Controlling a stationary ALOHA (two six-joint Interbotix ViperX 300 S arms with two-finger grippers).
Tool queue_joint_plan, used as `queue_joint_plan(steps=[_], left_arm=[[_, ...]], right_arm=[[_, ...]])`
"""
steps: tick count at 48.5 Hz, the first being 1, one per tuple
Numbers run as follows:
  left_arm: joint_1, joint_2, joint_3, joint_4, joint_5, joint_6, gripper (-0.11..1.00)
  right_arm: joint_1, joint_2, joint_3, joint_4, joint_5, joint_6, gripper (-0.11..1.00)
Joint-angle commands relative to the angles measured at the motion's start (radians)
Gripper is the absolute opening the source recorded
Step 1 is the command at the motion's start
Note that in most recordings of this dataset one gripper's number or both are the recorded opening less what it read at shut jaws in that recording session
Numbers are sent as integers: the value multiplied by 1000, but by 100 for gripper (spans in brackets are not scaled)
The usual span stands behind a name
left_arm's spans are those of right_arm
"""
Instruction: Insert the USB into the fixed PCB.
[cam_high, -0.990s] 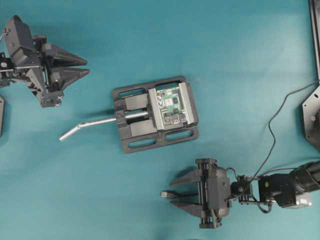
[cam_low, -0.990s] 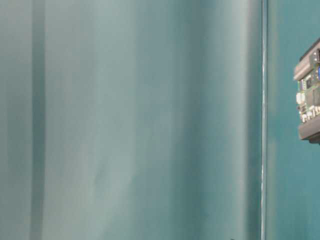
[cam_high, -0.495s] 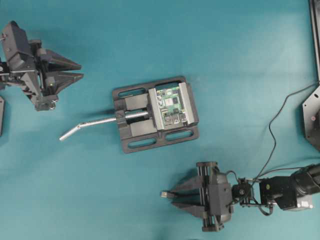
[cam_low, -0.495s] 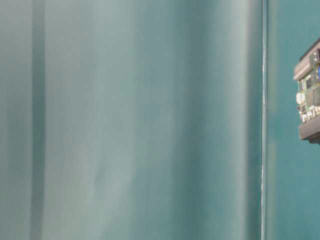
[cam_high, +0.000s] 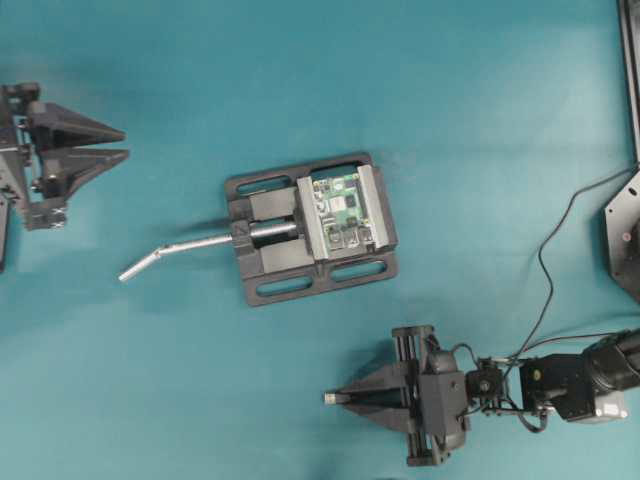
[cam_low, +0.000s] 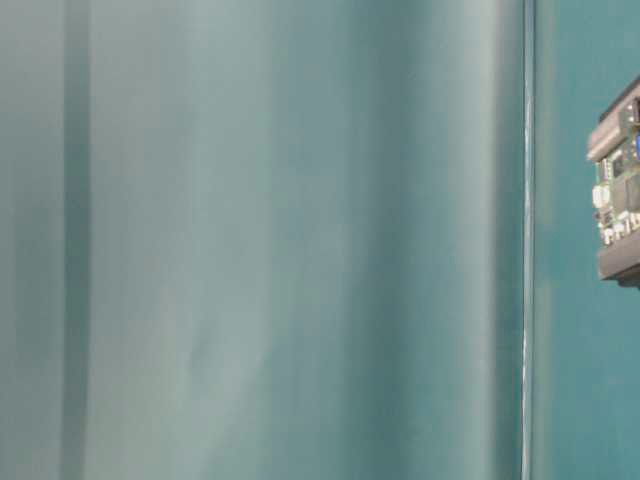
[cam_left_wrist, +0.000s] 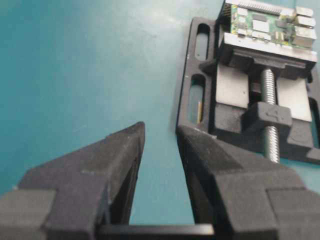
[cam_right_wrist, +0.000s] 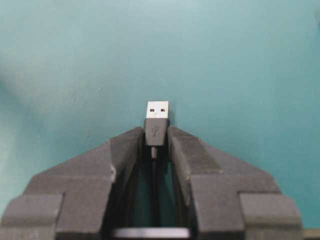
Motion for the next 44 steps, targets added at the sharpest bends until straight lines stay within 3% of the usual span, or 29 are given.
queue_joint_plan(steps=[1, 23, 35, 44], left_arm=[[-2, -71, 6, 5, 37, 11, 35], [-2, -534, 106, 6, 278, 28, 35], [-2, -561, 124, 8, 288, 18, 35], [-3, -563, 118, 8, 325, 12, 35]], right_arm=[[5, -14, -3, 0, -3, -2, 22], [5, -14, -8, 0, -2, -2, 21], [-2, -14, -9, 8, -6, -2, 21], [-2, -14, -21, 80, -23, -3, 22]])
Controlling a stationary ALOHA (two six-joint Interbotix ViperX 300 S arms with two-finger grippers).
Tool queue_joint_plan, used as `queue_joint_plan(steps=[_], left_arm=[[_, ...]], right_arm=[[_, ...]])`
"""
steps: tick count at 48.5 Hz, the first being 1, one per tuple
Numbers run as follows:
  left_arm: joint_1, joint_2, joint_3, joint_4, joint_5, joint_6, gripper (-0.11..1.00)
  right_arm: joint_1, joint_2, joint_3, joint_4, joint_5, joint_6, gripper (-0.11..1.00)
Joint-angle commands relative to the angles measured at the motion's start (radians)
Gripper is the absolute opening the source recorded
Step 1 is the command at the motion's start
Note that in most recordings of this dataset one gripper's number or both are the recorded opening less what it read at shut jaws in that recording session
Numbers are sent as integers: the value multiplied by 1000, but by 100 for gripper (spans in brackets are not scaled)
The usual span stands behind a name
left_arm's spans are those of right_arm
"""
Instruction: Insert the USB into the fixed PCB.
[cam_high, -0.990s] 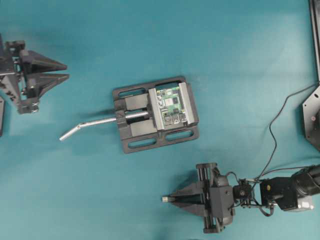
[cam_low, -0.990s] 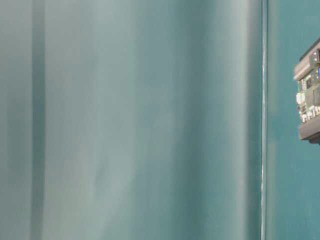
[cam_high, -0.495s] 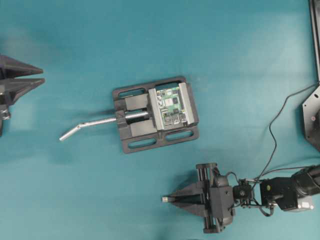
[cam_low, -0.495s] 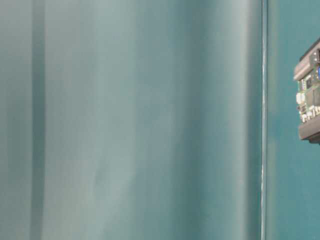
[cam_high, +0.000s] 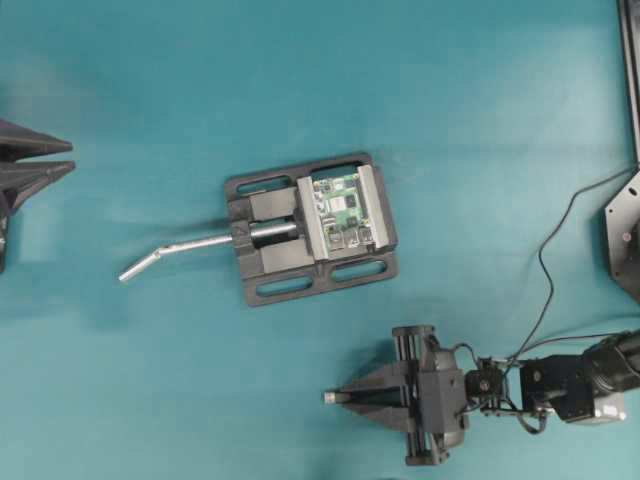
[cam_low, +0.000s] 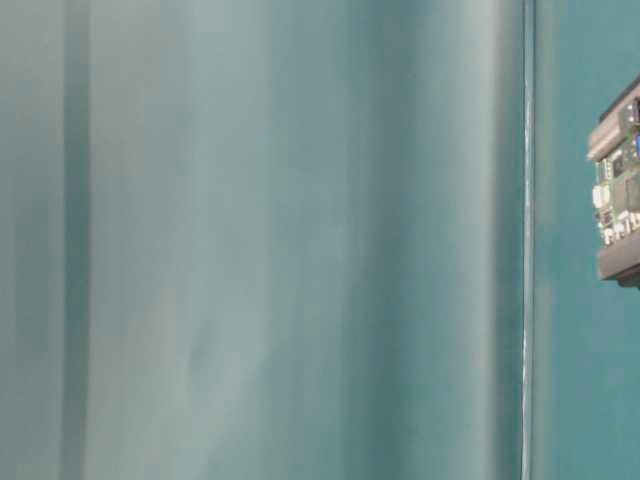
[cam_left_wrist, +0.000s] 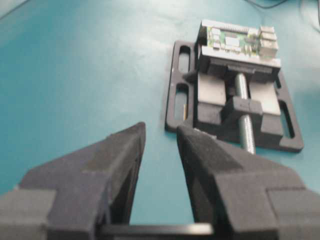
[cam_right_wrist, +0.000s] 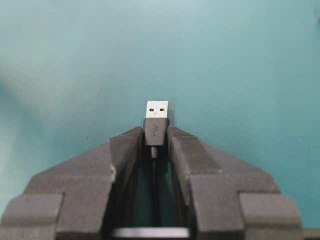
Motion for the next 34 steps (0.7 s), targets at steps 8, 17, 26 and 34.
queue_joint_plan(steps=[8, 17, 26, 34], left_arm=[[0, -5, -43, 3, 69, 2, 35], [-2, -11, -80, 3, 144, 2, 35], [-2, -9, -97, 3, 172, 0, 35], [0, -11, -97, 3, 173, 0, 35]], right_arm=[[12, -14, -34, 95, -32, -28, 21], [20, -14, -64, 201, -49, -104, 21], [23, -14, -107, 347, -83, -195, 21], [34, -14, -143, 503, -138, -261, 22]])
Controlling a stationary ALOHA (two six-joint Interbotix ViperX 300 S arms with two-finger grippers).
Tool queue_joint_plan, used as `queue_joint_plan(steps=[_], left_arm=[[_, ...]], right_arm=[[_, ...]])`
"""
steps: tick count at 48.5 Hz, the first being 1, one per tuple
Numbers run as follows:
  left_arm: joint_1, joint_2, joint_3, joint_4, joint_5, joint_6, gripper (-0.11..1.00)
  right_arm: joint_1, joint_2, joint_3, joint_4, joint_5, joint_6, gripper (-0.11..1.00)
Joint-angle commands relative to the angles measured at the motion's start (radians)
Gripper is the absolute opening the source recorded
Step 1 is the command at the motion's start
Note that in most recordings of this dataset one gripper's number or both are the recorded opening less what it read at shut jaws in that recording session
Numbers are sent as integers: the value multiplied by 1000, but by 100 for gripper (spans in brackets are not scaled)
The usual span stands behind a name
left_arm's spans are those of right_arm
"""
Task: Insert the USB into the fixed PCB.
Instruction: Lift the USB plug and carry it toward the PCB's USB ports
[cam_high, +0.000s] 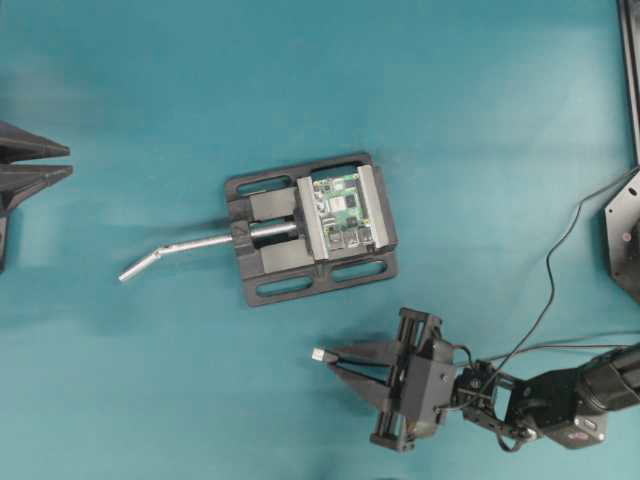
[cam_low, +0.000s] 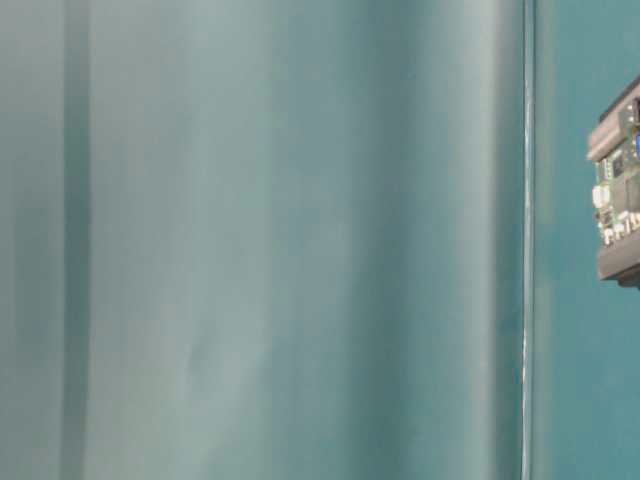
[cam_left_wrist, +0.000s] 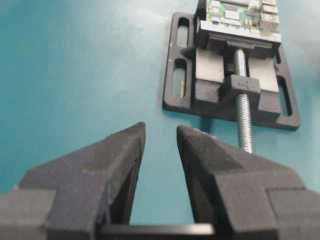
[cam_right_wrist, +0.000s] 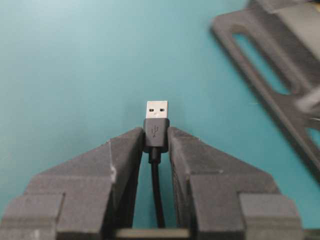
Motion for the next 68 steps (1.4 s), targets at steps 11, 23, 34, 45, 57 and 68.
queue_joint_plan(steps=[11, 23, 34, 45, 57, 68], left_arm=[[0, 8, -28, 3, -5, -2, 35], [0, 9, -28, 5, -5, -2, 35], [-2, 8, -28, 3, -5, -2, 35], [0, 8, -28, 3, -5, -2, 35], [0, 8, -28, 3, -5, -2, 35], [0, 8, -28, 3, -5, -2, 35]], right_arm=[[32, 2, -77, 270, -152, -72, 21], [57, 52, -183, 436, -273, -106, 22], [58, 98, -270, 552, -374, -106, 21], [57, 138, -318, 657, -483, -103, 21], [57, 167, -373, 689, -571, -94, 21], [49, 192, -437, 805, -650, -94, 21]])
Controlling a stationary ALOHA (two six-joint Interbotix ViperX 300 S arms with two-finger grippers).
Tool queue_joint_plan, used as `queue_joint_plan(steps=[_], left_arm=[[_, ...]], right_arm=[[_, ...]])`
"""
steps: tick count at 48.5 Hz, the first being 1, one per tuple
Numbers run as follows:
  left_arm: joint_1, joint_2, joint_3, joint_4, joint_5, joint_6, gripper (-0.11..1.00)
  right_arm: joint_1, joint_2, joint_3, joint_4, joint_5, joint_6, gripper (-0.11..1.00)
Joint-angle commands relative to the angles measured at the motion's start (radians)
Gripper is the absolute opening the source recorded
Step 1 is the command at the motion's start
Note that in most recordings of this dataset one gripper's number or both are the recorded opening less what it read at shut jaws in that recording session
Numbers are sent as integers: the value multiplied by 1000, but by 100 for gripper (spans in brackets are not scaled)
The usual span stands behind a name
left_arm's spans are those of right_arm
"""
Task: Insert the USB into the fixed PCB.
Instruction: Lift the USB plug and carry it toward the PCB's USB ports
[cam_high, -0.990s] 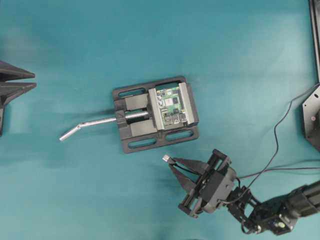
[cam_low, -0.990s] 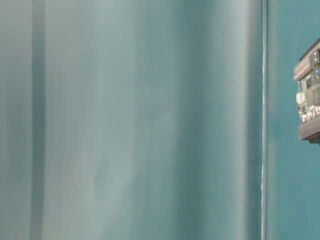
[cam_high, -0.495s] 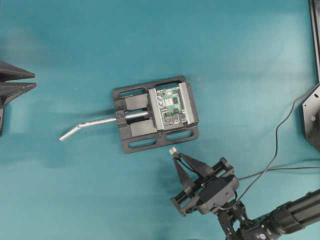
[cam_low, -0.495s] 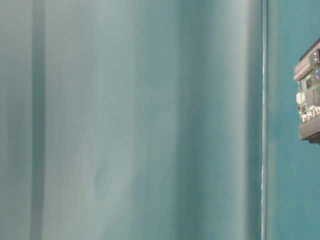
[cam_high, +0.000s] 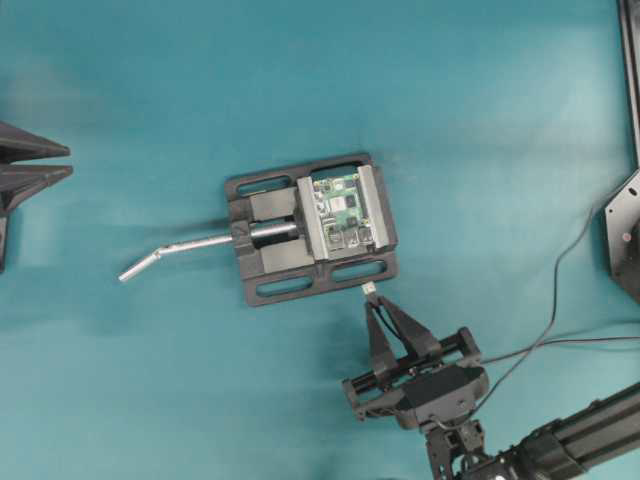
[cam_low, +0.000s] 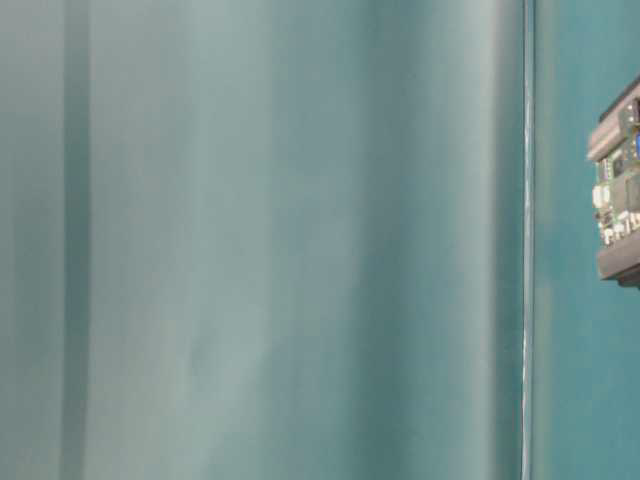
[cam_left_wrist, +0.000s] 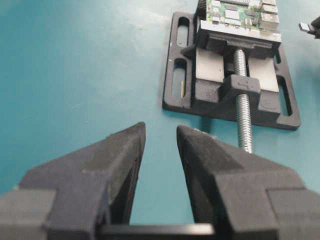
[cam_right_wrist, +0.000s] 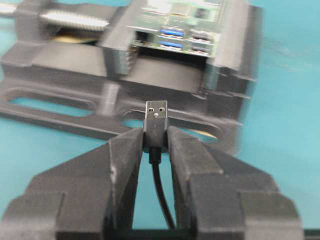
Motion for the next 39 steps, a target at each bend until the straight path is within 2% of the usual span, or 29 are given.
queue_joint_plan(steps=[1, 6, 39], left_arm=[[0, 6, -28, 2, -5, -2, 35], [0, 6, -28, 3, -5, -2, 35], [-2, 6, -28, 2, -5, -2, 35]], right_arm=[[-3, -14, -32, 32, -29, 2, 21], [-6, -11, -44, 48, -40, 2, 21], [-17, -11, -58, 48, -40, 2, 21]])
